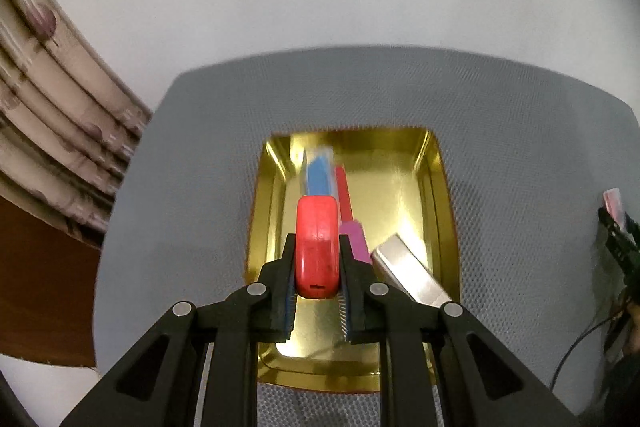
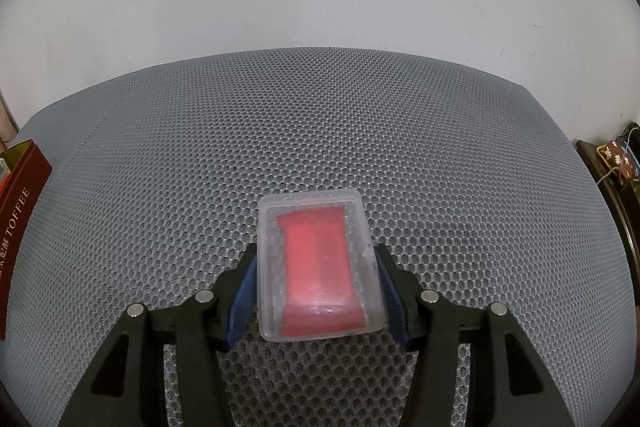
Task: Organize rigid objects
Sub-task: 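Carry the red tape measure into the gold tin and open the left tool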
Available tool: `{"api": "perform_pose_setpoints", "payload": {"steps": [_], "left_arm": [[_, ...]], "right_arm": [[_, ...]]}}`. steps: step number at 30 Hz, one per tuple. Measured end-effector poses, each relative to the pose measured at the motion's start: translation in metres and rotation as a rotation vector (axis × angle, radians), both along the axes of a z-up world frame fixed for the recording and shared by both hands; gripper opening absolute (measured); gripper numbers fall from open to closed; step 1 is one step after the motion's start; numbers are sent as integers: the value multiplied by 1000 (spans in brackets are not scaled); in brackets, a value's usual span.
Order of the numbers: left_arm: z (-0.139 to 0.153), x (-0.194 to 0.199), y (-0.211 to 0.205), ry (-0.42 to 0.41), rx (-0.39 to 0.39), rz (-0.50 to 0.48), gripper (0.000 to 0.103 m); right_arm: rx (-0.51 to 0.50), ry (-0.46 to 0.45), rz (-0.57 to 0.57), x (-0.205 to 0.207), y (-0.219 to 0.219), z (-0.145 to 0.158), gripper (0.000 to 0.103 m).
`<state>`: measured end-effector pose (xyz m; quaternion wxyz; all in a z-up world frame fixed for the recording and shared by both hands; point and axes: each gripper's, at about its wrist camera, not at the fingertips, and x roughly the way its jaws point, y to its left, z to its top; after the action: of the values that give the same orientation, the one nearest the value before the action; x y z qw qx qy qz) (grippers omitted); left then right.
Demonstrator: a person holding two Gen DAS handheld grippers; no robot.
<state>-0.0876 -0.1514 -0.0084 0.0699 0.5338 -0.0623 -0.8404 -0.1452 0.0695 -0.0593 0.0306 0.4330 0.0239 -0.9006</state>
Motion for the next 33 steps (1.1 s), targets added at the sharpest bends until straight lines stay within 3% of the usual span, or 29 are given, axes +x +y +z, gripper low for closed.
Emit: {"api": "perform_pose_setpoints", "payload": {"steps": [17,28,31,33], "left_arm": [[-62,21,-35,-90,102,71,15],[-62,30,-32,-23,87,61,16],[-59,34,-33,15,75,39,20],[-56,38,-33,34,64,33,28]], "right_arm": [[1,0,1,0,-4,0,56],[2,0,2,0,-4,-2,56],[4,0,2,0,-4,-2,56],[5,0,2,0,-7,-2,56]]}}
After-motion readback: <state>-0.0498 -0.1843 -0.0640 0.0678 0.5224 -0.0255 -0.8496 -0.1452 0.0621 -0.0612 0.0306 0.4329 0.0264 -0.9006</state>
